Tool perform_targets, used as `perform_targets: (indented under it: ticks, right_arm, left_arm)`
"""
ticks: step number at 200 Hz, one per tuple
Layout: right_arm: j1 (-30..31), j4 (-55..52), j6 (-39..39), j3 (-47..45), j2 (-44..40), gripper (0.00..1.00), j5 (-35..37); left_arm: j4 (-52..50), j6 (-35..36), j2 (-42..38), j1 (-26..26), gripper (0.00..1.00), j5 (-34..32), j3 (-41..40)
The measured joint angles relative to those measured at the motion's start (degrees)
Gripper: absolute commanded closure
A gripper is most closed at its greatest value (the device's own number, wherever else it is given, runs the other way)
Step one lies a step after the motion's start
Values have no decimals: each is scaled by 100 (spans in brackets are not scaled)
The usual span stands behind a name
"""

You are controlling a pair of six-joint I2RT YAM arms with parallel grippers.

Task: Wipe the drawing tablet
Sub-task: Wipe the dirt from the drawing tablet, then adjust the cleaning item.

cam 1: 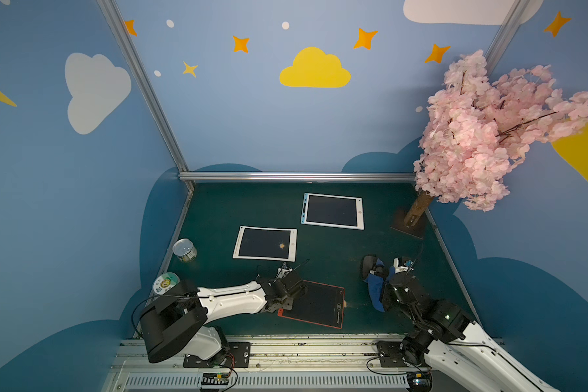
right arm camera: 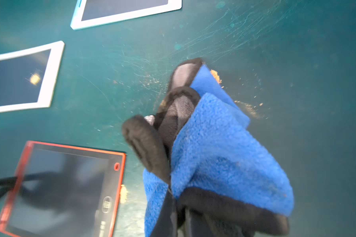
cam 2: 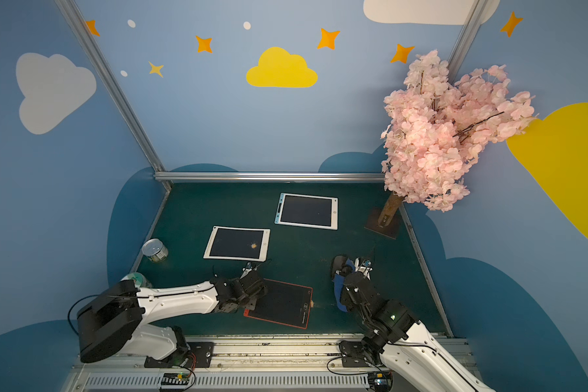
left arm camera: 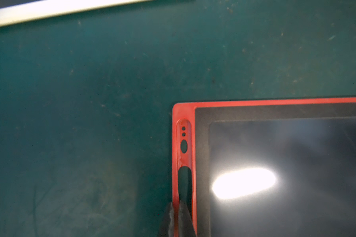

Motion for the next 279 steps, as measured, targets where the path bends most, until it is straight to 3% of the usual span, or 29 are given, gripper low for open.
perform_targets:
  ticks: [128, 145, 163, 174, 212, 235, 259, 279]
  right_arm:
    - [-157, 822, -1034, 1080, 1884, 100, 238]
    - [-212, 918, -1150, 1255, 2072, 100, 264]
    - [-299, 1005, -1268, 1379, 2142, 100, 308]
    - [-367, 981, -1222, 1443, 2138, 100, 452]
    - [-769, 743, -643, 1473, 1613, 100, 1110]
    - [-1215, 723, -431, 1379, 1137, 100, 1123]
    - [-1381, 1075, -658, 1231, 1067, 100, 251]
    - [-1399, 1298, -855, 1235, 1401, 100, -719]
  left_arm:
    - [-22, -372, 267, 758, 97, 527, 339]
    - [-20, -337, 223, 802, 89, 525, 323]
    - [-120, -260, 11, 857, 62, 511, 216]
    - [-317, -140, -275, 879, 52, 529, 129]
    - [-824, 116, -1582, 802, 50, 599, 262]
    - [-1025, 310, -1873, 673, 48, 686, 782]
    - [-813, 544, -1644, 588, 36, 964, 1357]
    - [-284, 664, -1054, 599, 35, 1355, 1727]
